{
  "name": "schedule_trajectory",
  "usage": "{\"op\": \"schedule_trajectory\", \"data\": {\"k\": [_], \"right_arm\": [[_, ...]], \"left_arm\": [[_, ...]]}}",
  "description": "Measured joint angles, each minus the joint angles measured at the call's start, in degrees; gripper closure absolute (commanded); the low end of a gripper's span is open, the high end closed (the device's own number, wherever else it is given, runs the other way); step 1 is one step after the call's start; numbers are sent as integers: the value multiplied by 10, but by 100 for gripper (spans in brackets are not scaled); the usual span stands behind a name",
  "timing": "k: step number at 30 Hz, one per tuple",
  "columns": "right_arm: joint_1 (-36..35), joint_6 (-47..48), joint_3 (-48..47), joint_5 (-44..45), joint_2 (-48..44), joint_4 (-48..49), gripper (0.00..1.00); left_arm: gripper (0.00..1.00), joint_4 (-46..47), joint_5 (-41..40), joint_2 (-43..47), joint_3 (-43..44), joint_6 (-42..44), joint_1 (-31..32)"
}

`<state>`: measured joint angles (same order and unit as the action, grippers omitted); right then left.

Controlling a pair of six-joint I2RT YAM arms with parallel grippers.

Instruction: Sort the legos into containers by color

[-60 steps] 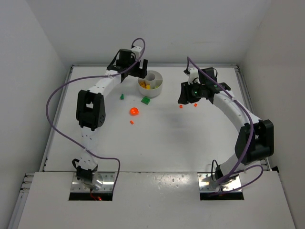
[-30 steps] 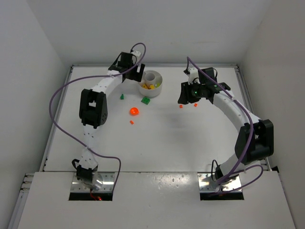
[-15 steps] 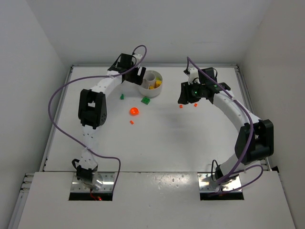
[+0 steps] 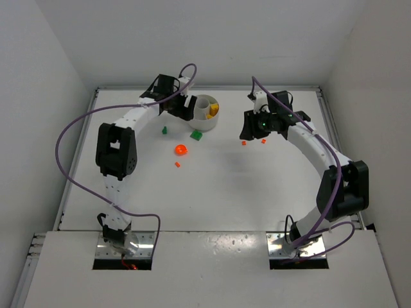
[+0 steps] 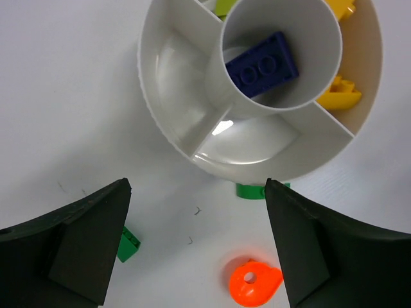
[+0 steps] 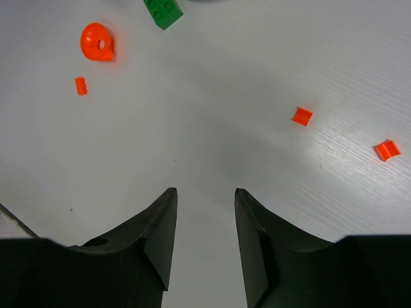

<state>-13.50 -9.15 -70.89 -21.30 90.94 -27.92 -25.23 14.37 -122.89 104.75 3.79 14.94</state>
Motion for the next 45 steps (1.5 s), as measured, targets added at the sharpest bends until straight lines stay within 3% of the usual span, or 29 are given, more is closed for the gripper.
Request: {"op": "schedule_trajectory", "data": {"k": [5,12,16,23,31,38,45], "right_arm": [[0,0,0,-2,0,0,58],[0,0,3,-29,0,2,58],[0,-1,18,-57,0,12,60],[-4,-37,28,-124,15,63,62],[-25,-106,-72,-151,130,116,55],[-69,-149,-195,-146,224,153,51],[-102,-175,-254,-130,301,178,48]], "left_arm": [[9,6,29,18,-30,0,0],[18,31,73,38,-39,-3,-7],[24,40,71,43,-39,-3,-9],[24,83,54,69,-81,-30,-17],[18,113,54,149,-154,-63,-52],[17,131,61,217,-205,-86,-85],[17,142,69,245,-236,-96,-109]]}}
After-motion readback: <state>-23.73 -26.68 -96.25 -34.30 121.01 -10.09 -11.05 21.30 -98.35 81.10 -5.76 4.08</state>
